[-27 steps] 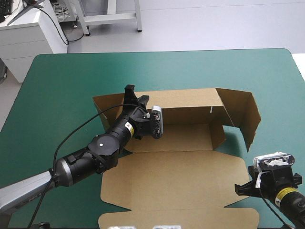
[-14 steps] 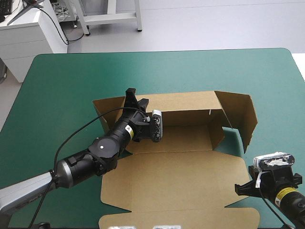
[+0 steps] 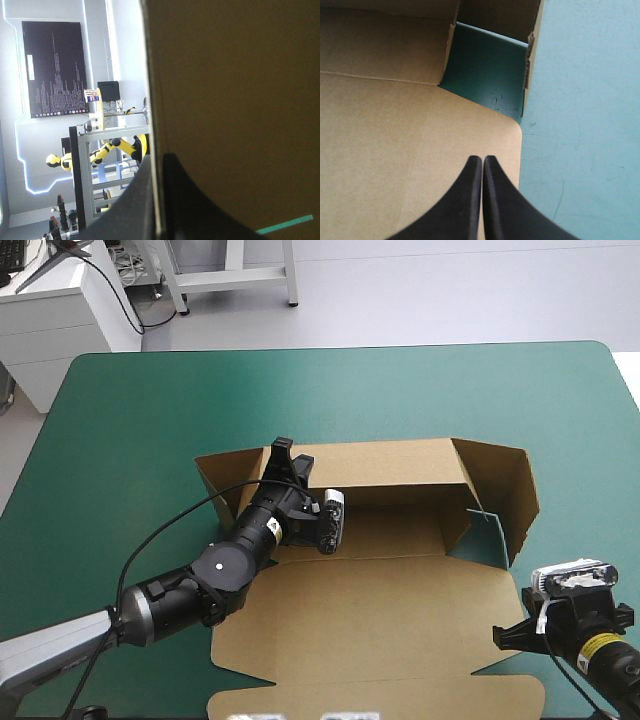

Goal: Fold the box

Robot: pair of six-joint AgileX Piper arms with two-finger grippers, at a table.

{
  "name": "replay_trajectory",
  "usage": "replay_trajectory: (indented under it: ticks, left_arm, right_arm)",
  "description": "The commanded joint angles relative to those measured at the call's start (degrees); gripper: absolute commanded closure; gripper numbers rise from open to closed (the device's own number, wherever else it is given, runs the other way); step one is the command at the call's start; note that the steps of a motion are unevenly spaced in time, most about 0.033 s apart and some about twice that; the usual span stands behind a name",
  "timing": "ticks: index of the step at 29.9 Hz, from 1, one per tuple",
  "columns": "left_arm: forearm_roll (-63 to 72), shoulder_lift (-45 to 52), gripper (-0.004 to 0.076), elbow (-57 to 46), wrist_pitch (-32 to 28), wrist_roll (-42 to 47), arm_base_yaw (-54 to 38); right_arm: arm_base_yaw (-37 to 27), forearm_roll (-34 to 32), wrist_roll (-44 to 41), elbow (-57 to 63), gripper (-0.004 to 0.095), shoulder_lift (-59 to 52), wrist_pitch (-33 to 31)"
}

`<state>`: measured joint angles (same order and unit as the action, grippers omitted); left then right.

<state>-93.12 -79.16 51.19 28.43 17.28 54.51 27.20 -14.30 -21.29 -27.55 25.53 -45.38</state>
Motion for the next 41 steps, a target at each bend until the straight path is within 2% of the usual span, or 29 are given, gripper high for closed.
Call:
replay_trajectory:
  ticks: [1,3,9,13,20,25,28,36,41]
  left_arm:
    - [-1.7,1.8,0.0732,1.3,1.1,0.4,0.5]
    - [-1.7,1.8,0.0732,1.3,1.1,0.6,0.5]
    - [-1.6,1.8,0.0732,1.3,0.5,0.6,0.5]
    - [-1.6,1.8,0.0732,1.3,0.5,0.6,0.5]
    - [-1.6,1.8,0.0732,1.3,0.5,0.6,0.5]
    - [-1.6,1.8,0.0732,1.3,0.0,1.9,0.5]
    - [-1.6,1.8,0.0732,1.3,-0.1,1.9,0.5]
    - [-1.7,1.8,0.0732,1.3,-0.1,1.9,0.5]
    - [-1.8,1.8,0.0732,1.3,-0.1,1.9,0.5]
  right_arm:
    - [-0.2,-1.1,0.4,-1.5,0.082,0.4,2.9]
    - [-0.2,-1.1,0.4,-1.5,0.0727,0.4,2.9]
    - [-0.2,-1.1,-1.7,-2.0,0.0334,0.4,3.3]
    - [-0.2,-2.6,-5.9,-5.4,0.0205,0.9,2.3]
    - [-0.2,-15.5,-12.7,-18.6,0.02,9.8,-8.1]
    - [-0.2,-20.9,-15.0,-26.5,0.02,18.0,-7.8]
    - [-0.2,-21.0,-15.0,-30.3,0.02,22.9,-7.6]
    - [-1.7,-18.5,-9.2,-41.1,0.0201,35.1,-7.3]
    - [-12.2,-1.0,7.0,-50.7,0.02,42.2,-7.1]
